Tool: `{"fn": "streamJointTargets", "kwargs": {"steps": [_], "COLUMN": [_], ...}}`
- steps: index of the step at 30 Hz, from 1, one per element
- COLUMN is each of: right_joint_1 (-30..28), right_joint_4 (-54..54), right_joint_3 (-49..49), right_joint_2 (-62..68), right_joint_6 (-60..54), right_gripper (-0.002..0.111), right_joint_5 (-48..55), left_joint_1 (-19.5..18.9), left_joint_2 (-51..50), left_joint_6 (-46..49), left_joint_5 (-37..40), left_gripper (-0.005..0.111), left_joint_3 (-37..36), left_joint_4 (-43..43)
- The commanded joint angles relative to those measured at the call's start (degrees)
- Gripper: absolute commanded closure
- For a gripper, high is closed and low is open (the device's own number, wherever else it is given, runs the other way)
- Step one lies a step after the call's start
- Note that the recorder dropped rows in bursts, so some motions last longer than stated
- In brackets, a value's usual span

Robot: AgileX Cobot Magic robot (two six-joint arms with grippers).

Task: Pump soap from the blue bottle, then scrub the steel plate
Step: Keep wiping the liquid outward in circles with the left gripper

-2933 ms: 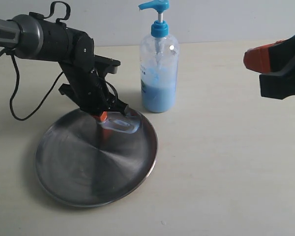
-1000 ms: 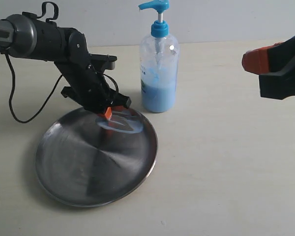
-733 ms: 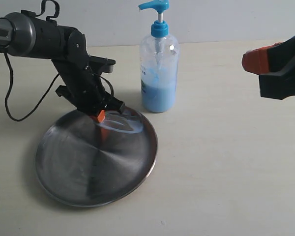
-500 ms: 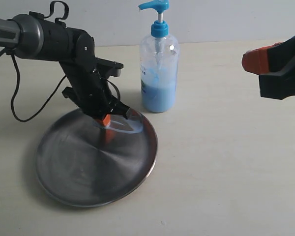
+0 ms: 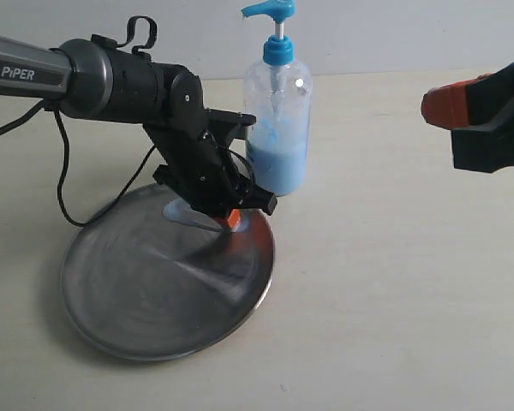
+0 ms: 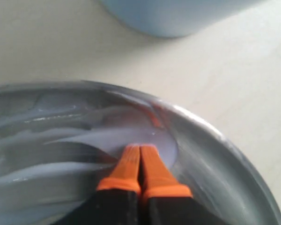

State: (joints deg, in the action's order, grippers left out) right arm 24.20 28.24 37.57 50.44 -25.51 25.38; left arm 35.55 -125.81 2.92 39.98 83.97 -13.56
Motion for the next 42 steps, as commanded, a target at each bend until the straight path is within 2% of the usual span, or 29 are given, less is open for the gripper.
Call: {"fn": "streamJointTargets", "kwargs": {"steps": [1,10,25,31,42], "right_joint_1": [0.13,0.13,0.13,0.13,0.13], "right_joint_4": [0.21,0.21,0.21,0.21,0.2], "right_joint_3": [-0.29,-0.29,-0.29,-0.29,-0.29], "right_joint_2": [-0.42,-0.42,-0.42,-0.42,-0.42], "right_joint_6": [0.09,0.09,0.09,0.09,0.09], "right_gripper": [0.108,0.108,0.108,0.108,0.108], "right_joint_5": [-0.3,-0.3,-0.3,-0.3,-0.09], "left_joint_1": [0.4,-0.73,-6.35,-6.35,-3.27], "left_joint_2": [-0.73,-0.73,-0.73,-0.73,-0.73], "left_joint_6": [0.22,-3.33,-3.33,-3.33,-3.33], "left_joint_5": [-2.34,-2.03,4.42,4.65,4.12], "left_gripper": [0.107,0.107,0.107,0.107,0.107], "left_joint_3": [-0.53,-0.53,-0.53,-0.53,-0.53], "left_joint_4": [0.08,7.82,8.96,8.46,4.43]}}
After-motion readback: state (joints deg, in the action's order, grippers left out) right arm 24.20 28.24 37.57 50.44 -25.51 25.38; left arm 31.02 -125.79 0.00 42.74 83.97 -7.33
